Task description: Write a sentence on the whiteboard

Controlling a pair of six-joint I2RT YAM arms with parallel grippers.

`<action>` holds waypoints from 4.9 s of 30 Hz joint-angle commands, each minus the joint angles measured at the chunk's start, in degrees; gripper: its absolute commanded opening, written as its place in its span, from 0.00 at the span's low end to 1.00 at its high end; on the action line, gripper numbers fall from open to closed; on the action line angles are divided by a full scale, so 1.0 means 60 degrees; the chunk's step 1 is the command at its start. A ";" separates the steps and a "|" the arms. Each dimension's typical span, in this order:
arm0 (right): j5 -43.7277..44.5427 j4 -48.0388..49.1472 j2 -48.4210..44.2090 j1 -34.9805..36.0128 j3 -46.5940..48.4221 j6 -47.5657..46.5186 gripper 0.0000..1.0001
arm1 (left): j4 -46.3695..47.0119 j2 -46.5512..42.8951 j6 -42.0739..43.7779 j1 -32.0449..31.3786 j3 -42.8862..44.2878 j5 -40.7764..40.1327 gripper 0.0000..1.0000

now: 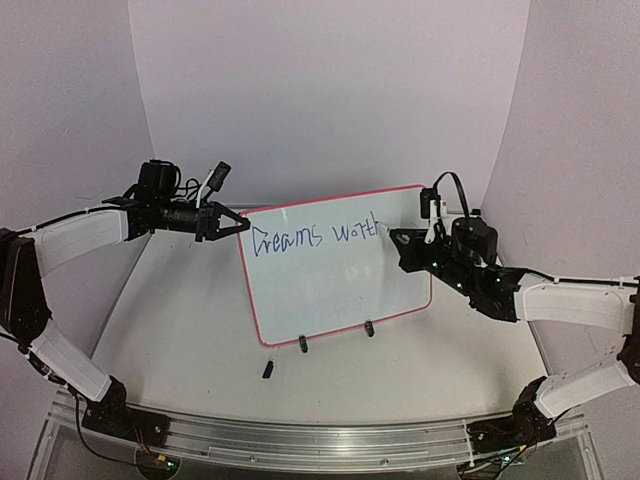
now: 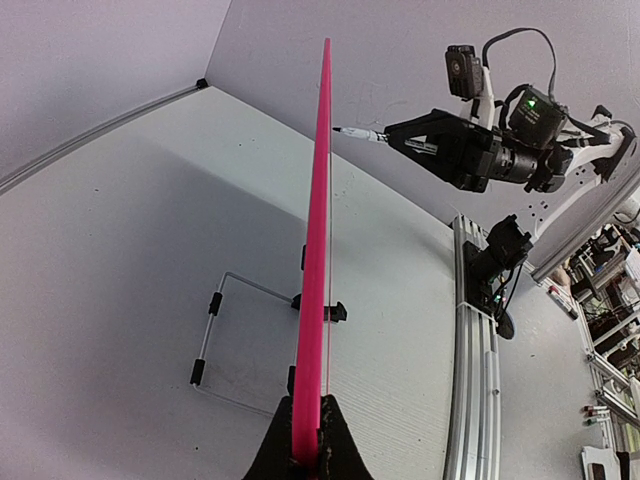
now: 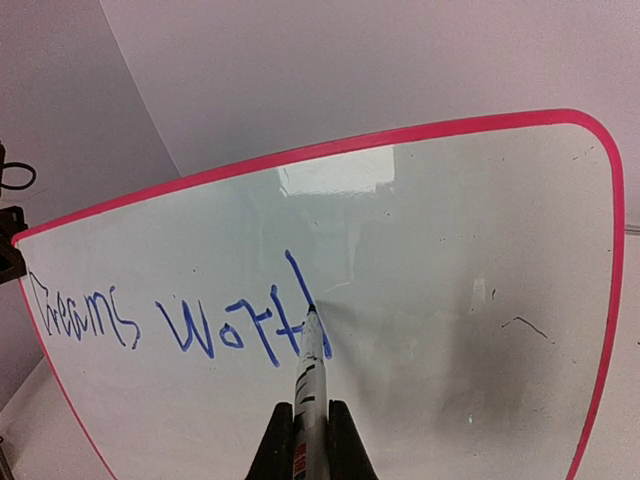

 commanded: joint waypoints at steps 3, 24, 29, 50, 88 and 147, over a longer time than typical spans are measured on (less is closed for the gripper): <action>0.0122 0.0235 0.0178 -0.0046 0.0408 -0.0131 0.00 | -0.0818 0.0293 0.0999 -0.0282 -0.0082 -0.0263 0.00; 0.0920 -0.0100 -0.0145 -0.0046 0.0163 -0.0052 0.00 | -0.0818 0.0268 0.1008 -0.0293 -0.0077 -0.0255 0.00; 0.0885 -0.0245 -0.0209 -0.0037 0.0017 0.0055 0.00 | -0.0834 0.0268 0.1001 -0.0308 -0.0079 -0.0272 0.00; 0.0630 -0.0474 -0.0594 -0.0046 -0.0633 0.0598 0.00 | -0.0864 0.0206 0.1042 -0.0346 -0.0102 -0.0316 0.00; -0.2228 0.0543 0.1095 0.2389 0.0878 0.0131 0.00 | -0.0890 0.0315 0.1009 -0.0410 -0.0080 -0.0461 0.00; -0.2191 0.1218 0.5307 0.3341 0.2312 0.1253 0.00 | -0.0923 0.0177 0.1065 -0.0441 -0.0061 -0.0491 0.00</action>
